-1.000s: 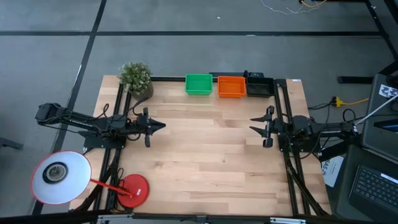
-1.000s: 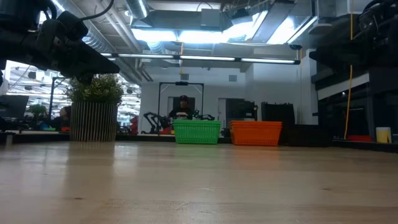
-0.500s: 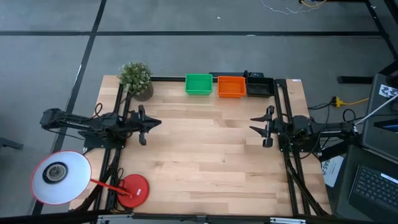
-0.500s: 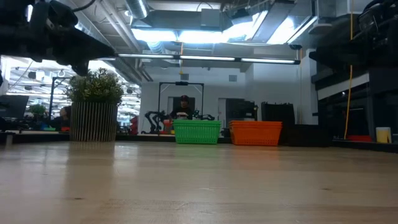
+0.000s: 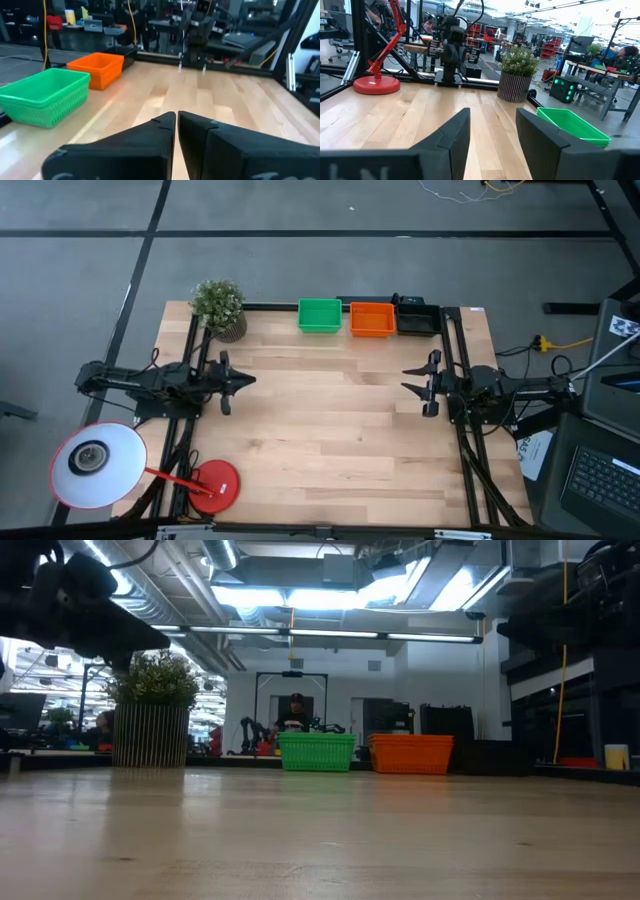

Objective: Stack baskets by color
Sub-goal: Return to Home Position

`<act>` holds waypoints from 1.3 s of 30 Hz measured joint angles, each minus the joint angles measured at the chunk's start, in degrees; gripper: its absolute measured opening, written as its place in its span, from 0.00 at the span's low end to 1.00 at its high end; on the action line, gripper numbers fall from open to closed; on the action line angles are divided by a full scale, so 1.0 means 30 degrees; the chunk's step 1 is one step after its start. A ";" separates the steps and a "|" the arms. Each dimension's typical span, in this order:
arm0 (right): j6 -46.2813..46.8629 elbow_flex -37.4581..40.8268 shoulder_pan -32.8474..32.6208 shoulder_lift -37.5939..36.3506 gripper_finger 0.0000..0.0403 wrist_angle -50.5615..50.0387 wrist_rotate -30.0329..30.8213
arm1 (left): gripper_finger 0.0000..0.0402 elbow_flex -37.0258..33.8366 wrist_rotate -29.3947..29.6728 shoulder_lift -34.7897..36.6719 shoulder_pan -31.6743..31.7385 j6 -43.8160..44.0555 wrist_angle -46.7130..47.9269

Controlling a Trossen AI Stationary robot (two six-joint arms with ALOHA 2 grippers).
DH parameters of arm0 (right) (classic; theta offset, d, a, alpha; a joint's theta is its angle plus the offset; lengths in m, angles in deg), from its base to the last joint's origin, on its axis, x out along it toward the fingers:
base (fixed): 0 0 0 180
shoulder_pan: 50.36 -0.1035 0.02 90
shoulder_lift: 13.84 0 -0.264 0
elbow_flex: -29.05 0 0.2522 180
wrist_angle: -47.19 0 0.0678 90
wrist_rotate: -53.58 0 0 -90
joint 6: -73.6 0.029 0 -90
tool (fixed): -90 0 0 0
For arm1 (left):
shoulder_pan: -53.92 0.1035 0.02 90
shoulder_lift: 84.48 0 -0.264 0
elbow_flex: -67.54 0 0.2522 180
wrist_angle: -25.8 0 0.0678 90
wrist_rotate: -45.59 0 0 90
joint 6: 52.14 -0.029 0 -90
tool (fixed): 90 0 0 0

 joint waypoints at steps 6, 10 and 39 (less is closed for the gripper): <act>-0.0004 0.0000 0.0000 0.0009 0.40 -0.0004 0.0000 | 0.03 0.0000 0.0010 0.0625 0.0000 0.0000 -0.0034; -0.0002 0.0000 0.0000 0.0066 0.40 -0.0012 0.0000 | 0.03 -0.0007 0.0021 0.0605 0.0000 0.0000 -0.0044; -0.0004 0.0000 0.0000 0.0073 0.40 -0.0012 0.0000 | 0.03 -0.0021 0.0036 0.0605 0.0000 0.0000 -0.0065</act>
